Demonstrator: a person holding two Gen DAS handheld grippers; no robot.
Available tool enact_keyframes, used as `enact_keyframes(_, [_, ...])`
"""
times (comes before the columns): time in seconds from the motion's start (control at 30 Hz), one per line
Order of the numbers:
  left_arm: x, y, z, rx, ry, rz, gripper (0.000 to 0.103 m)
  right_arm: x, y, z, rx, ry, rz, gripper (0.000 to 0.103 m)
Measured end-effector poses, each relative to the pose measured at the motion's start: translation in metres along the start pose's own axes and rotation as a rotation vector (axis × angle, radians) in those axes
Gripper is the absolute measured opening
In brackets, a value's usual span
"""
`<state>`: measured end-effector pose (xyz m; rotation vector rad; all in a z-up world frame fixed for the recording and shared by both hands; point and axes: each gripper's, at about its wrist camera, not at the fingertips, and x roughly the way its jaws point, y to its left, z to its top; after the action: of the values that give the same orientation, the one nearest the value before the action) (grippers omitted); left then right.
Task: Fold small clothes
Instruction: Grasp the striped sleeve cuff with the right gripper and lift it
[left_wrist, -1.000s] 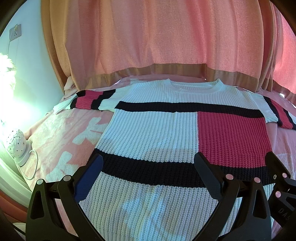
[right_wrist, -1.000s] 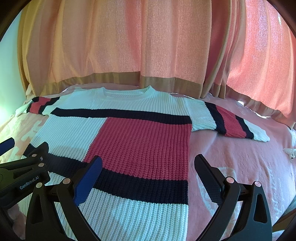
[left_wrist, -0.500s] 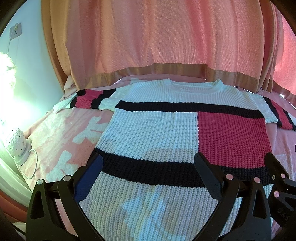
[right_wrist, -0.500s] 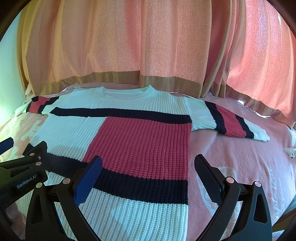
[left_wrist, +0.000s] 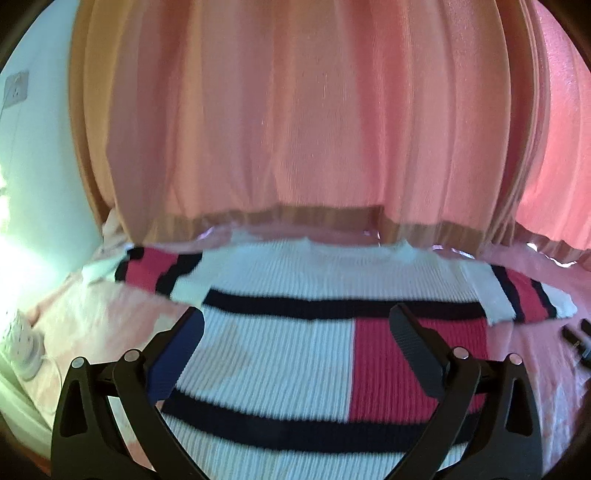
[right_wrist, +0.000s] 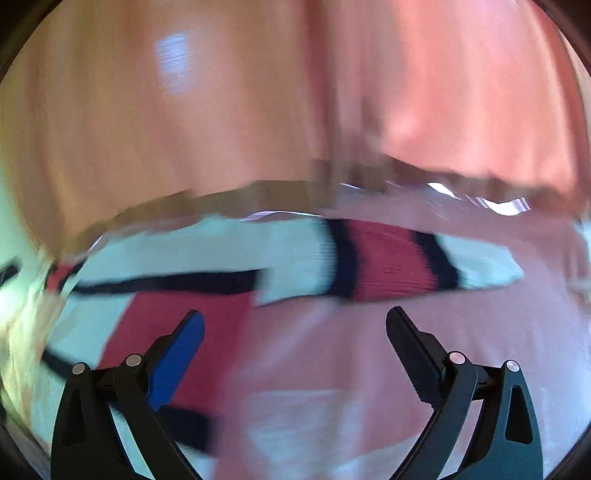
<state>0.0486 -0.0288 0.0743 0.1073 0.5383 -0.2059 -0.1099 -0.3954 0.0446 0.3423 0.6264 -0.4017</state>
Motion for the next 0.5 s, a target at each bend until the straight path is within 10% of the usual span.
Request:
enact_keyframes(0.17, [0.039, -0.004, -0.018, -0.022, 0.031, 0.056, 0.098, 0.057, -0.108, 0.031, 0.14, 0.093, -0.062, 0.068])
enact_keyframes(0.5, [0.084, -0.016, -0.026, -0.013, 0.103, 0.082, 0.098, 0.14, -0.214, 0.029, 0.417, 0.061, -0.111, 0.063])
